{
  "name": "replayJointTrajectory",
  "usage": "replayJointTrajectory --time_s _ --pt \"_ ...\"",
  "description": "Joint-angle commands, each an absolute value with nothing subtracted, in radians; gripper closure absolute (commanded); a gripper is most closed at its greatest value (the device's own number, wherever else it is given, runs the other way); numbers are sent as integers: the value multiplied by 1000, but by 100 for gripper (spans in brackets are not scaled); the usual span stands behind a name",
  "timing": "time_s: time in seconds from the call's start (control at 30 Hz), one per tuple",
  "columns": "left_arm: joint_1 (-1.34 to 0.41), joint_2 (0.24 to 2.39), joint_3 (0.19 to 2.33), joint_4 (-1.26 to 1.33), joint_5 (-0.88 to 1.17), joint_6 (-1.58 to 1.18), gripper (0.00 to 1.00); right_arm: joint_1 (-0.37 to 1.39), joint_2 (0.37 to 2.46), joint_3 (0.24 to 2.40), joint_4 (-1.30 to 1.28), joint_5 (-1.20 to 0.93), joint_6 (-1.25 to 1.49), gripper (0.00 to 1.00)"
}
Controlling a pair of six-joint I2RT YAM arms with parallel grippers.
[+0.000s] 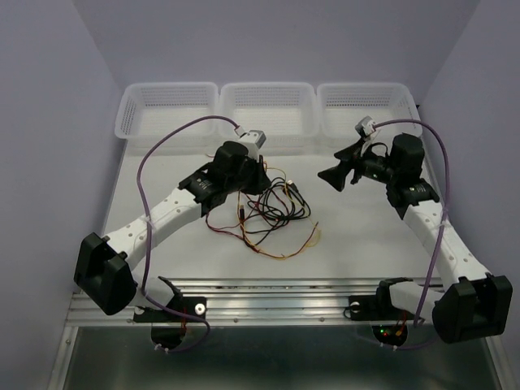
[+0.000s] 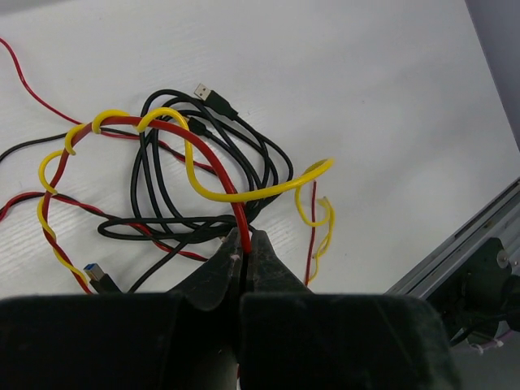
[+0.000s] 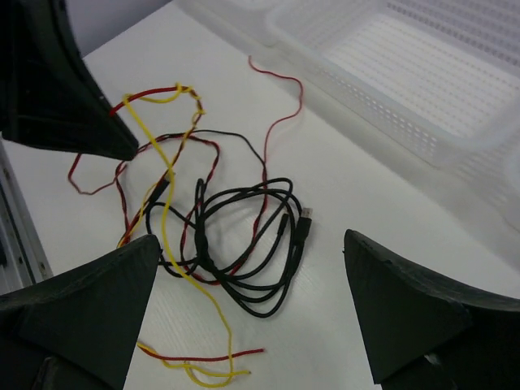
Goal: Untangle the cables
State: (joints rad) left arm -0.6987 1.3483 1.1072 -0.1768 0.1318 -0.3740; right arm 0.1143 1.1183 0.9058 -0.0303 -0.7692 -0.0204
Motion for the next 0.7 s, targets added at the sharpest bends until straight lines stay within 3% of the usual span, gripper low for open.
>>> replayJointTrajectory --time_s 0.0,0.1,0.3,0.57,0.63,0.67 --pt "-699 1351 1100 -147 173 -376 100 221 1152 986 -121 -967 -224 0" --pt "-701 1354 1097 -143 190 -382 100 361 1187 1017 -147 -828 -282 0" --pt "-712 1355 1097 -144 201 -383 100 429 1305 1089 -49 -721 -193 0" --pt "-716 1356 1094 -141 219 -390 100 508 1502 1235 -114 -753 -250 0" --pt "-718 1356 1094 -141 219 -390 100 508 1514 1238 -94 -738 -245 9" --pt "-718 1356 1094 -141 216 -390 100 517 1517 1238 -89 -718 -229 30"
